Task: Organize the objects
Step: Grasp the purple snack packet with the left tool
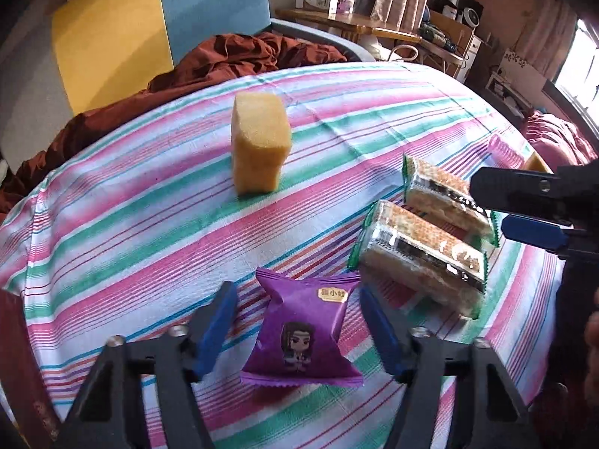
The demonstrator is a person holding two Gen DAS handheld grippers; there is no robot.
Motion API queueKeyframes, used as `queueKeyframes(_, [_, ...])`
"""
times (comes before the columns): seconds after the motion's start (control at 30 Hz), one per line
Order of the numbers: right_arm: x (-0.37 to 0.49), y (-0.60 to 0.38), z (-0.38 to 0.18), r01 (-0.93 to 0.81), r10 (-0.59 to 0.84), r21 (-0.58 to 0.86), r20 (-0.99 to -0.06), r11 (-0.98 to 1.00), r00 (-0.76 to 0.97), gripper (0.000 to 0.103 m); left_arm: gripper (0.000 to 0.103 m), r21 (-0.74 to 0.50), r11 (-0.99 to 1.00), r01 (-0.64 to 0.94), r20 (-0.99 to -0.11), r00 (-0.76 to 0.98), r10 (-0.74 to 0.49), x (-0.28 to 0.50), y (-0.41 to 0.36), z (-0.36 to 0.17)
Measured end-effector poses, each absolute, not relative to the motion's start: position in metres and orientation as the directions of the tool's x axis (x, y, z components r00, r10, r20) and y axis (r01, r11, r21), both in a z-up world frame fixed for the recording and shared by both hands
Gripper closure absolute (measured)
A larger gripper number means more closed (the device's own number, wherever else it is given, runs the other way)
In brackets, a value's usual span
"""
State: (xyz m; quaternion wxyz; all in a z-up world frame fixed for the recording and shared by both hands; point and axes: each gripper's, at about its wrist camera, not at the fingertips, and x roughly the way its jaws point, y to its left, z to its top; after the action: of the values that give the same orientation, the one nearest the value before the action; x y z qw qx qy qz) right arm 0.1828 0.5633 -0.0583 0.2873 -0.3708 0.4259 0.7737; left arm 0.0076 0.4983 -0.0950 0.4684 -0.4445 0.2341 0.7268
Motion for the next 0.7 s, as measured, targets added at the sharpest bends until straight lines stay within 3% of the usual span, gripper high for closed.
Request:
queueKeyframes(0.07, [0.182, 0.563, -0.06, -0.762, 0.124, 0.441, -0.823, -0.475, -0.554, 0.017, 0.059, -0.061, -0.447, -0.892, -0.846, -0.192, 0.497, 0.008, 0.495, -0.095])
queueKeyframes(0.23, [0.176, 0.56, -0.062, -0.755, 0.107, 0.423, -0.835, -0.501, -0.539, 0.017, 0.063, -0.118, -0.454, -0.883, -0.805, -0.182, 0.564, 0.011, 0.463, -0.098])
queueKeyframes(0.4, [0.169, 0.555, -0.066, -0.753, 0.095, 0.388, -0.856, -0.532, -0.508, 0.017, 0.063, -0.176, -0.487, -0.856, -0.783, -0.178, 0.596, 0.028, 0.415, -0.097])
queueKeyframes(0.7, [0.151, 0.549, -0.079, -0.775, 0.14, 0.227, -0.916, -0.59, -0.375, 0.017, 0.065, -0.127, -0.478, -0.869, -0.746, -0.234, 0.623, 0.065, 0.366, -0.1])
